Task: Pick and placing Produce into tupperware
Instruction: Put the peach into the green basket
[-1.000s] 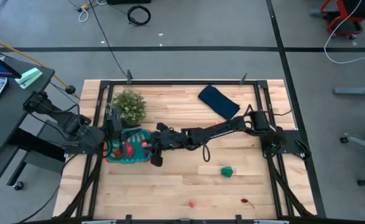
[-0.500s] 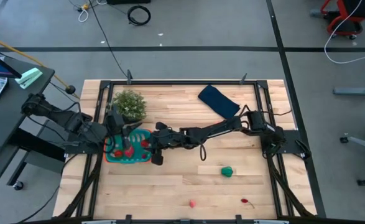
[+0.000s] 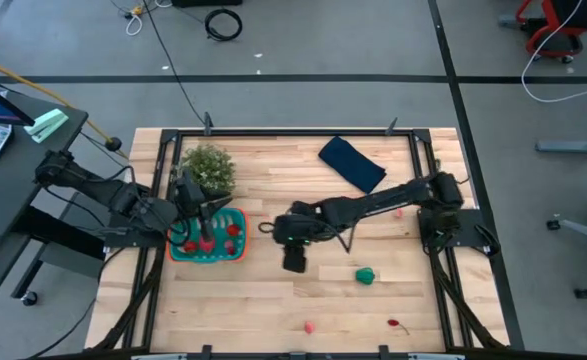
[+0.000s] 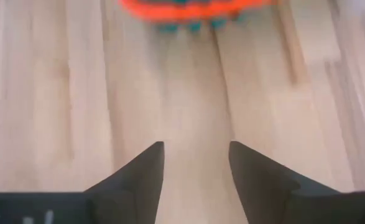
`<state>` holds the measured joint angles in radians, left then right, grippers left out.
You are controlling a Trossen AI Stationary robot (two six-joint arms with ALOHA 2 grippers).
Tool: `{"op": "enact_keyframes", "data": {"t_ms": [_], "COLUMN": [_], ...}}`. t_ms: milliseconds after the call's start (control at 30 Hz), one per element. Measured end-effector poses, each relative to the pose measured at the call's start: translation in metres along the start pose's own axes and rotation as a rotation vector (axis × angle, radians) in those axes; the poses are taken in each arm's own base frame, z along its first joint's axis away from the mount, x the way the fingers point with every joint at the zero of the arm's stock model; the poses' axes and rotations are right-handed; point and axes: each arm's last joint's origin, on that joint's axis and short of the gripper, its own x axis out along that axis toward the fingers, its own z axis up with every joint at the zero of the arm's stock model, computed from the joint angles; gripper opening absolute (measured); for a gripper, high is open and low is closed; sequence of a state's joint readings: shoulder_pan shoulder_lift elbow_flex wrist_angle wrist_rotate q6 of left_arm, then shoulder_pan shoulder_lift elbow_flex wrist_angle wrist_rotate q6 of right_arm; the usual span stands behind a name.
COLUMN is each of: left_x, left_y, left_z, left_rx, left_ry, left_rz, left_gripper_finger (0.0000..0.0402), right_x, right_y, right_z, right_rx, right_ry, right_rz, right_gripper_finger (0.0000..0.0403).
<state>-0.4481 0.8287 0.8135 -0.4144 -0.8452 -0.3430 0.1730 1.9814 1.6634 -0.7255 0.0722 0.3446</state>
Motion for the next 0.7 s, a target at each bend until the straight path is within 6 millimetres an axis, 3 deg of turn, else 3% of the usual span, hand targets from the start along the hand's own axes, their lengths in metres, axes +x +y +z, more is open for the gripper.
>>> {"op": "enact_keyframes", "data": {"t_ms": [167,367,567,700], "left_x": [0.025,0.074,0.133,0.162], "left_y": [-0.019,-0.025,-0.004,0.0], "left_z": [0.006,0.014,0.002,-0.012], "left_rx": [-0.025,-0.118,-0.251,-0.169], "left_ry": [-0.068,-0.172,-0.016,0.008], "left_rz": [0.019,0.102,-0.233,-0.25], "left_gripper_finger": [0.007,0.0073,0.0067,0.0069], "right_x": [-0.046,-0.082,-0.096,-0.093], "right_y": [0.025,0.063,0.081,0.074], "right_z": [-0.024,-0.066,-0.12,-0.145], "right_rx": [0.008,0.003,0.101,0.186], "right_ry": [0.071,-0.027,-0.155,-0.243], "right_rz": [-0.054,-0.146,-0.268,-0.363], "right_gripper_finger": [0.0179,0.0176,0.0176,0.0176]}}
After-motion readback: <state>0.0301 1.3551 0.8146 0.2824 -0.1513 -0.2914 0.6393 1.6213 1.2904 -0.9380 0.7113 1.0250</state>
